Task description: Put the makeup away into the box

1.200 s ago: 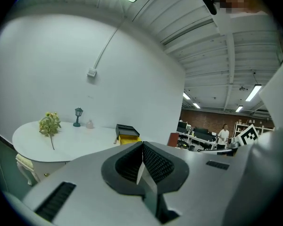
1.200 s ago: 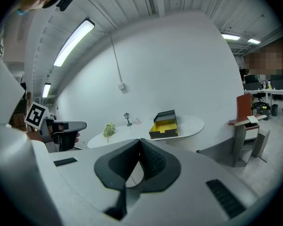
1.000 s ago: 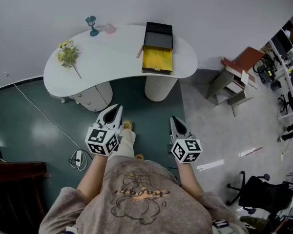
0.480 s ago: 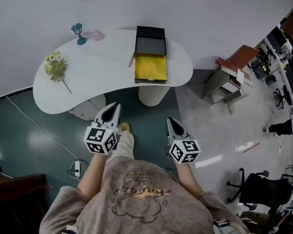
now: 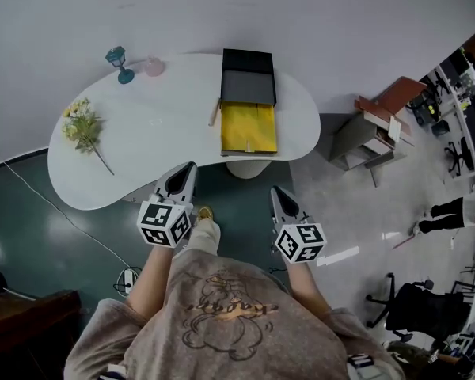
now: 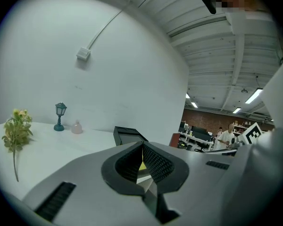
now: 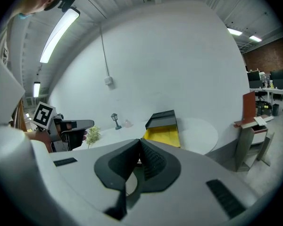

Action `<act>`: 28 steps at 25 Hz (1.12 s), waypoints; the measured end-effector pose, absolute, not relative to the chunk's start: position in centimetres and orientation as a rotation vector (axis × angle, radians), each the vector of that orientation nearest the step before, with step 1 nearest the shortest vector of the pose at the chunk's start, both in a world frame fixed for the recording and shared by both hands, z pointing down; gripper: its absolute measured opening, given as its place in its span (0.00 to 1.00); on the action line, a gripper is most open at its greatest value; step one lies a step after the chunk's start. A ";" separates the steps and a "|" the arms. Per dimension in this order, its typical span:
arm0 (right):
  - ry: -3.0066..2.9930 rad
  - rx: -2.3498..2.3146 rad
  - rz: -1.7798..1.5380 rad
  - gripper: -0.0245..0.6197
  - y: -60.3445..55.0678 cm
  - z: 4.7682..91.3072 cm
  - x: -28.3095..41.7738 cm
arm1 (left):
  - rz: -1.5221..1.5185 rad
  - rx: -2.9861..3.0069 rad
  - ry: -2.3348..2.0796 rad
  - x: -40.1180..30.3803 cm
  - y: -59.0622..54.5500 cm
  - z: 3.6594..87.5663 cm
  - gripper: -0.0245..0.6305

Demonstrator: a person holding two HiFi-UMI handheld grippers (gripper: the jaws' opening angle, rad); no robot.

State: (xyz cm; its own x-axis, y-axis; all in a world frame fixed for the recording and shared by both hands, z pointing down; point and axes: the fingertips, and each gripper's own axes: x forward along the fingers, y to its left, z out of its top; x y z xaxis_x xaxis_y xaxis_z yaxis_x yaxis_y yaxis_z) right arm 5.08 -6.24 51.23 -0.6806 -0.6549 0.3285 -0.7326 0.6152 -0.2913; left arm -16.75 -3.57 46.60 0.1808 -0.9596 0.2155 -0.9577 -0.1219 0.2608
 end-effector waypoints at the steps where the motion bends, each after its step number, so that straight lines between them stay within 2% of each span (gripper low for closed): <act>1: -2.647 1.158 0.611 0.04 -7.1 51.2 4.6 | -0.004 2.126 -1.812 -17.2 -4.4 46.6 0.07; 13: -2.618 1.241 0.625 0.04 -16.1 51.4 -0.6 | 0.025 2.175 -1.733 -22.2 -14.7 47.2 0.07; 28: -2.587 1.319 0.633 0.04 -21.5 50.9 -1.2 | 0.090 2.246 -1.631 -22.3 -20.6 47.6 0.07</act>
